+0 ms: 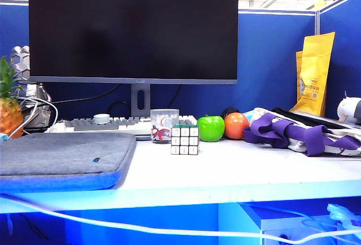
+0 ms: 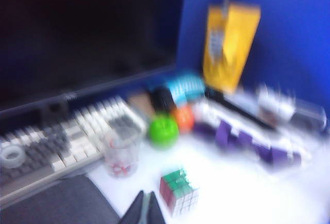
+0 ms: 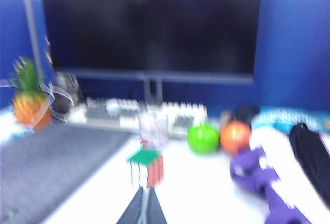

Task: Rotate the Rubik's Cube so that its red face is facing towards you.

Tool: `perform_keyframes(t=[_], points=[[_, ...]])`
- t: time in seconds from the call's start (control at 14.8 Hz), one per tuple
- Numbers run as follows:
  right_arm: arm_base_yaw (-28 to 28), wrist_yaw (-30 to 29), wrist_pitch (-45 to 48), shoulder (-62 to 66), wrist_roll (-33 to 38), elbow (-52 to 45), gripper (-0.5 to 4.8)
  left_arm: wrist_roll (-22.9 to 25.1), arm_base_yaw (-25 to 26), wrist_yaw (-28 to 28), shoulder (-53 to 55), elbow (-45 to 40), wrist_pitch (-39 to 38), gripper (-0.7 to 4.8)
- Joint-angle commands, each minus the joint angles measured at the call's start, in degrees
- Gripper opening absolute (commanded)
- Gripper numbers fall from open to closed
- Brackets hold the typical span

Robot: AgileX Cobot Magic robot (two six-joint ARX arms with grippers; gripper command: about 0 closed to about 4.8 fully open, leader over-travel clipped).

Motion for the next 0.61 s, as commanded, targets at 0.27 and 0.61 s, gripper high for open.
perform_keyframes(t=[0.27, 0.61], points=[[0.0, -13.9, -4.5, 41.8, 0.0, 28.3, -0.06, 14.4, 0.7, 5.6, 14.2, 11.5, -10.5, -0.05], [-3.8, -35.4, -5.7, 69.0, 10.0, 53.2, -0.06, 17.9, 1.1, 13.3, 27.3, 15.0, -10.2, -0.05]])
